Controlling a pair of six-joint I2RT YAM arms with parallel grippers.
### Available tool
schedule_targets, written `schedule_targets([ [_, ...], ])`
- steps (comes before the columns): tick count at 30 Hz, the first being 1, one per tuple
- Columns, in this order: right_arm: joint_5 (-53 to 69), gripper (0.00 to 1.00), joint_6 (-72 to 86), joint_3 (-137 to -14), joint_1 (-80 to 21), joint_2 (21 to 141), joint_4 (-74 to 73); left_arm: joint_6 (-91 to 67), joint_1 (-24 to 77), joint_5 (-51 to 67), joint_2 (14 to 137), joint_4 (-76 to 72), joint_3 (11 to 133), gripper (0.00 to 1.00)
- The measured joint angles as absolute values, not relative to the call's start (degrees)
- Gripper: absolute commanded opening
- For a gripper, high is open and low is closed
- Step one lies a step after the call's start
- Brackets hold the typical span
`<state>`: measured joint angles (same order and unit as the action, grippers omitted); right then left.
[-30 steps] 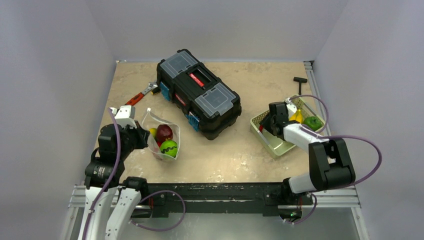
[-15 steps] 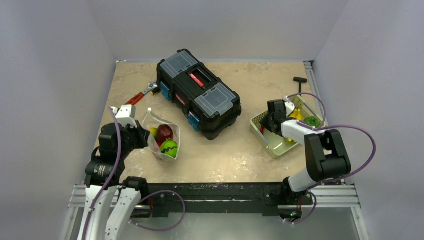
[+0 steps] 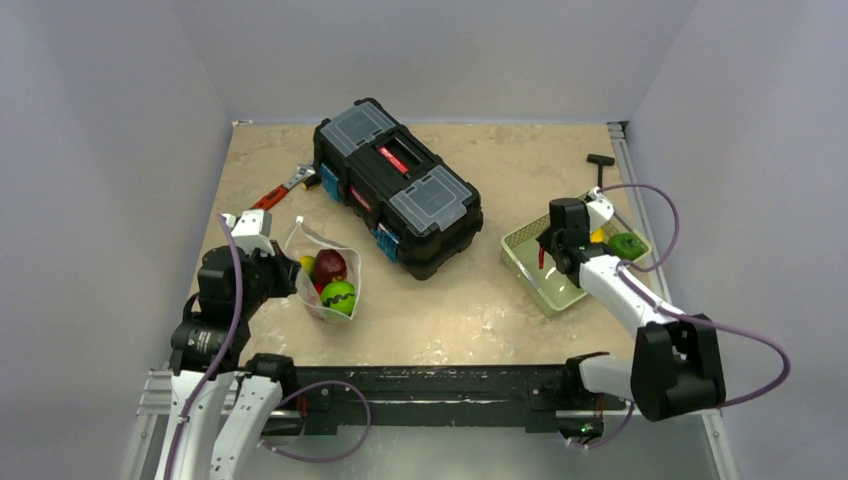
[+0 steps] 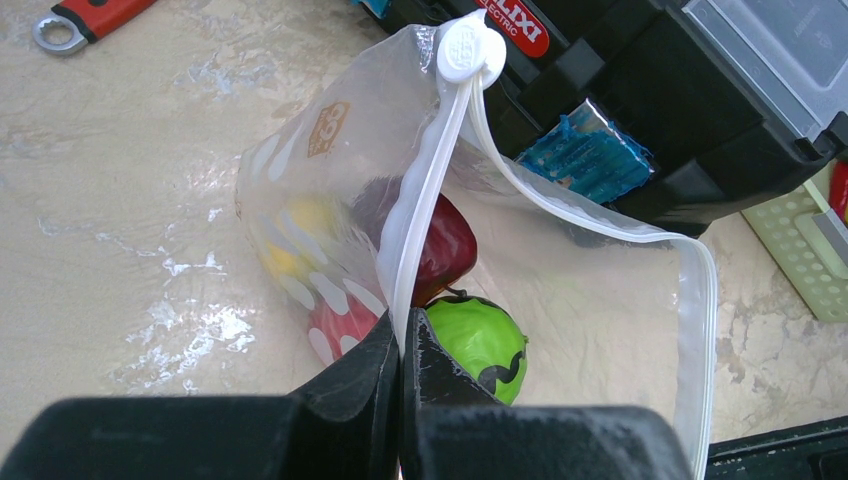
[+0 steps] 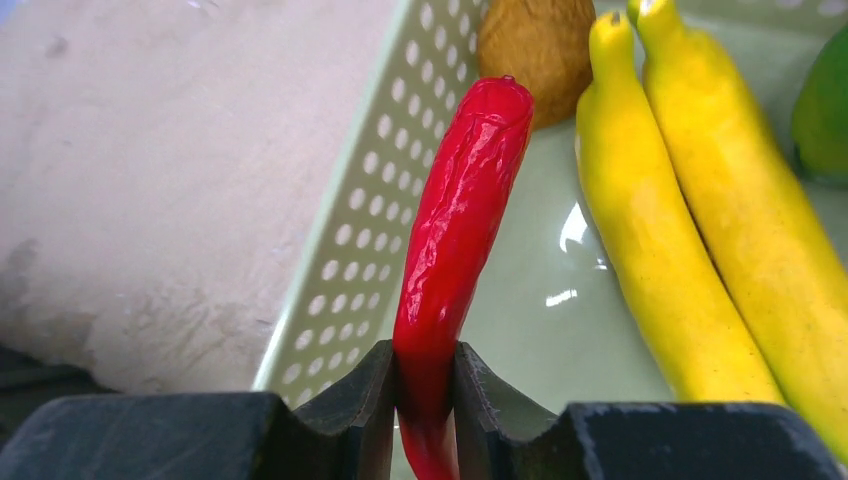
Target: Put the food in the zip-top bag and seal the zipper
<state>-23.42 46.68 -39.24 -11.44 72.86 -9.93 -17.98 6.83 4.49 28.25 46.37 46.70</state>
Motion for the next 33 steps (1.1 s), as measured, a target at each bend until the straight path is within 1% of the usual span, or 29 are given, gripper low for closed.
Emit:
schedule_targets([
  [1,-23.6,0.0,46.5,-39.2,-11.4,72.0,-10.0,-18.0,6.8,4.5,28.3,46.4,46.7,0.0],
  [7,-21.6,0.0,41.2,-38.6,-11.4,62.4,-8.9,-18.0,6.8,4.6,28.3,46.4,46.7,0.0],
  [12,-13.0,0.0,36.8,-36.5,-11.4,53.8,-4.5,-18.0,6.8,4.7,28.3,46.4,46.7,0.0],
  [15,-6.8,0.0,34.6,-36.5,-12.1,51.6,-1.3,-18.0,6.8,4.8,28.3,46.4,46.7,0.0],
  [19,-0.4,0.0,31.9,-38.4,-16.5,54.1,0.7,-18.0,6.8,4.9,28.2,46.4,46.7,0.0],
  [25,5.6,0.0,28.9,-42.2,-31.4,59.8,3.5,-18.0,6.8,4.9,28.2,46.4,46.7,0.0],
  [33,12.2,0.0,27.5,-51.3,-45.8,69.2,6.1,-18.0,6.8,4.9,28.2,46.4,46.7,0.0],
])
